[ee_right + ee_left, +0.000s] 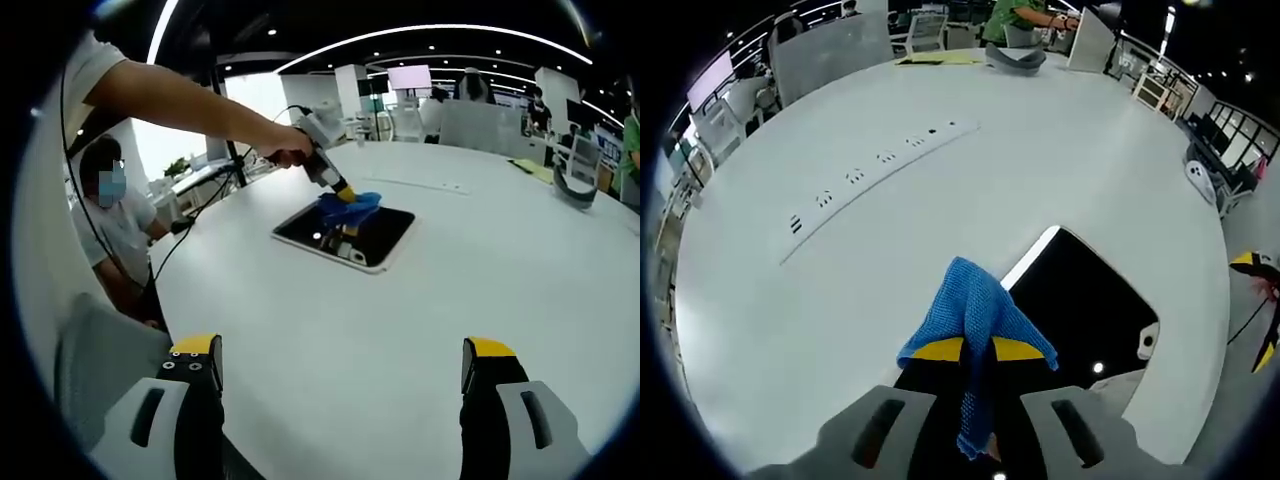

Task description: Wipe the mirror surface with the cleaning cloth until all visible marks leave the cleaned area.

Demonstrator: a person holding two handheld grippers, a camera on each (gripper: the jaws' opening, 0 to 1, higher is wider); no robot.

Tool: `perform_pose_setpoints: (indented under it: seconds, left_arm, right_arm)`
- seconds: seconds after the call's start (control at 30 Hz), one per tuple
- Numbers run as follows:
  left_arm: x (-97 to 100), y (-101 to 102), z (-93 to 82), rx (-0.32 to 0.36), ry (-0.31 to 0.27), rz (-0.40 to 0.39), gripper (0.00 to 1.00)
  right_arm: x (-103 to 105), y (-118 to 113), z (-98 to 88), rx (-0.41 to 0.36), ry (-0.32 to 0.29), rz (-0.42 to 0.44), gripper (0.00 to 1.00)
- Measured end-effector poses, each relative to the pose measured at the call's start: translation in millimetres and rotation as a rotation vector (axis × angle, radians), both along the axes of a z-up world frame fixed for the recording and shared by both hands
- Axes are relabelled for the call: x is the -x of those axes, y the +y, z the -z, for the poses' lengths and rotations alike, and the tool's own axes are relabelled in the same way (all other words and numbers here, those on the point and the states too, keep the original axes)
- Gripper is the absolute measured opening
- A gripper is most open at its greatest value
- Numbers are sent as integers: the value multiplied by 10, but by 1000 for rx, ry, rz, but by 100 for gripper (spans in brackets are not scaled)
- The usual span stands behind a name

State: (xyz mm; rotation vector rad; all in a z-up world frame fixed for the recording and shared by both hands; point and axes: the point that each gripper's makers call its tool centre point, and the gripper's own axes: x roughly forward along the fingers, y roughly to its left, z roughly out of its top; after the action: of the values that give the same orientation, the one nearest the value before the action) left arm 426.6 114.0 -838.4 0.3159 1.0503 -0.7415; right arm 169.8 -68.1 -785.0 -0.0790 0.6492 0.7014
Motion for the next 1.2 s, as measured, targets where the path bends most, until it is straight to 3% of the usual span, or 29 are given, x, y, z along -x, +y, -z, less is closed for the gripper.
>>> perform_pose_setpoints:
  seconds: [0.93, 1.0, 1.2]
  left_arm:
    - [-9, -134, -1, 11, 5, -7, 7]
    - [-5, -148, 0, -11, -13, 33, 7]
    - [-25, -144, 8, 8, 1, 5, 7]
  right_arm:
    - [-28, -45, -17, 1, -2, 3, 100]
    - [-26, -45, -5, 1, -1, 3, 100]
    - [-24, -28, -14, -1, -3, 1, 100]
